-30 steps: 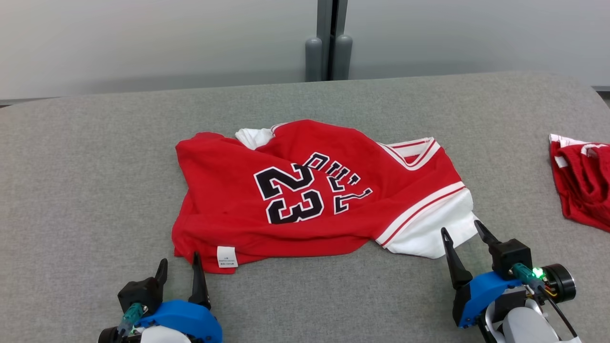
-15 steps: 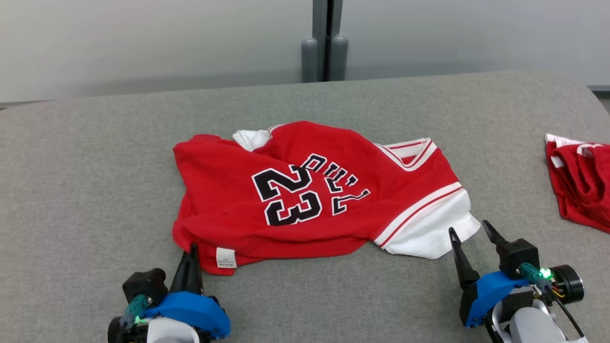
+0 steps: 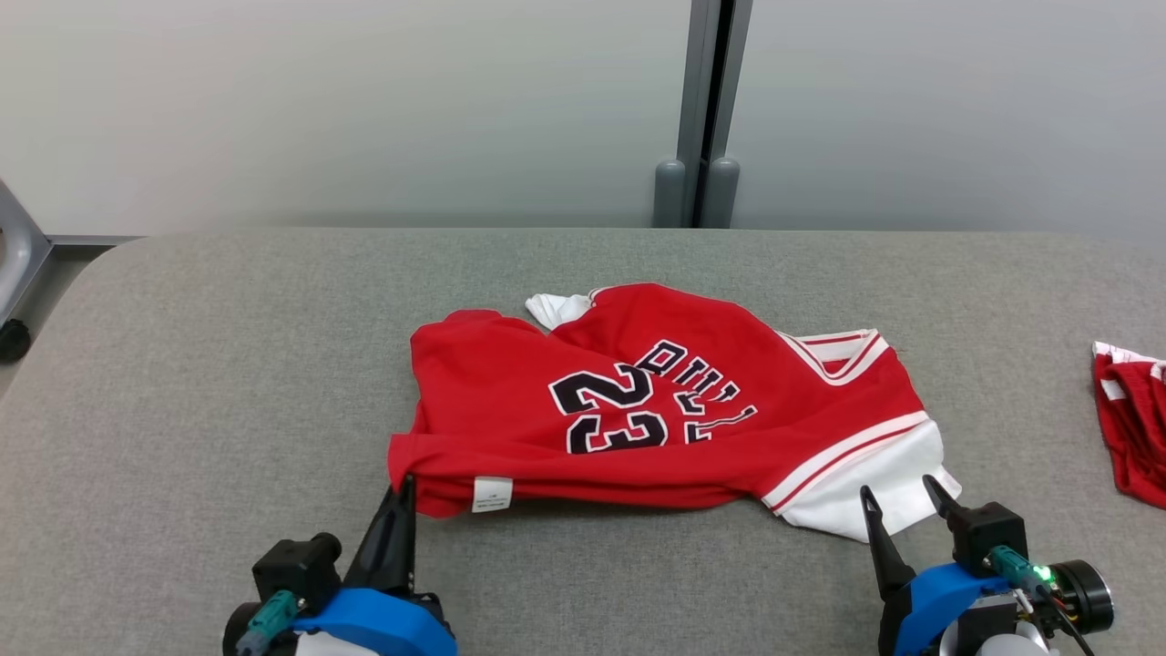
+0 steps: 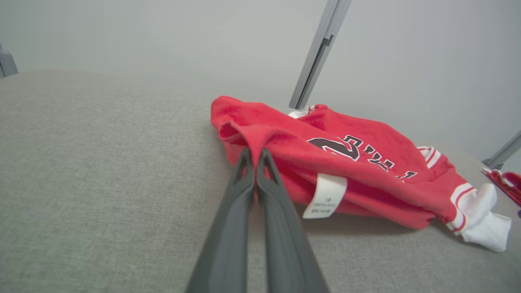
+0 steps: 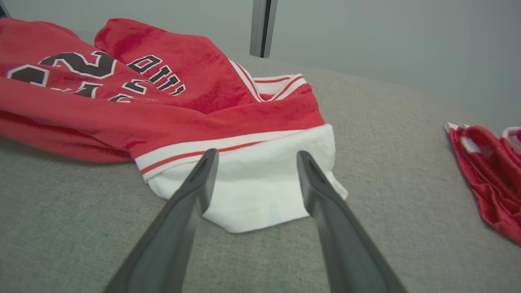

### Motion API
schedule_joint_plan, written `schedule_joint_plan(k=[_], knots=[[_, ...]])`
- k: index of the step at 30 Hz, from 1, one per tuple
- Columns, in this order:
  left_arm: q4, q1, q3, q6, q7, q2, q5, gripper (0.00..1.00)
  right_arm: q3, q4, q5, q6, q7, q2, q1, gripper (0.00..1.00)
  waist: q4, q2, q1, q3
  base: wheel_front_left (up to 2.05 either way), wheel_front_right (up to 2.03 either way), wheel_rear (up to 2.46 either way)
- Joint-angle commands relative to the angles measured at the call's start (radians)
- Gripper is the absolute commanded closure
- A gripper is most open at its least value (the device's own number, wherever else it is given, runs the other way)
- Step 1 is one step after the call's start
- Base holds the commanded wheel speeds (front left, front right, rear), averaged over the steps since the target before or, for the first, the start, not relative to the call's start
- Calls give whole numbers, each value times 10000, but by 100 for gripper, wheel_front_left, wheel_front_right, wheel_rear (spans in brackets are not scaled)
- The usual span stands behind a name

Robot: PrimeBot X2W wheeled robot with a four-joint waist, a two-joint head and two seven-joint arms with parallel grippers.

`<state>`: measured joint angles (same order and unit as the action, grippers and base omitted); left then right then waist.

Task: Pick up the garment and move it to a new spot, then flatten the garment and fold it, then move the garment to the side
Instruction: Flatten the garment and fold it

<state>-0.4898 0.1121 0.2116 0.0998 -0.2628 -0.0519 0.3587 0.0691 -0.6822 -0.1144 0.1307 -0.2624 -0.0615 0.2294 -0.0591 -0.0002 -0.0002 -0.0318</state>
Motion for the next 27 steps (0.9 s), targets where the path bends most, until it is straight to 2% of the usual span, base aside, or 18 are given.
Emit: schedule_joint_plan(k=[1,5,10,12,14,15,16,21,27], knots=[[96,-40,-89,60,-28,-91,-61,100,-3,-17,-69,1,-31,22,-131,0,15,2,2,19,0,0,0],[275,6,-458,247,-28,-211,22,100,-102,-24,-35,1,-31,60,-93,0,158,2,2,52,0,0,0],[192,-32,-326,332,-26,-405,113,100,-118,-54,-35,1,-31,79,-137,0,406,2,2,71,0,0,0],[-224,-229,-457,305,-28,-471,103,100,-127,-67,-62,1,-31,84,-152,0,493,2,2,96,0,0,0],[-606,-314,-704,61,-28,-486,-56,100,-114,-61,-84,1,-31,90,-153,0,559,2,2,109,0,0,0],[-695,-338,-925,-109,-29,-452,-124,88,-100,-52,-79,1,-31,90,-163,0,579,2,2,108,0,0,0],[-787,-399,-1091,-305,-29,-425,-253,1,-91,-39,-76,1,-31,92,-161,0,600,2,2,103,0,0,0],[-546,-637,-1816,-1190,-28,-236,-956,0,13,277,-27,1,-31,94,-128,0,685,2,2,46,0,0,0],[462,-743,-2361,-1702,-28,-95,-1732,0,19,987,192,1,-31,99,-41,0,794,2,2,-2,0,0,0]])
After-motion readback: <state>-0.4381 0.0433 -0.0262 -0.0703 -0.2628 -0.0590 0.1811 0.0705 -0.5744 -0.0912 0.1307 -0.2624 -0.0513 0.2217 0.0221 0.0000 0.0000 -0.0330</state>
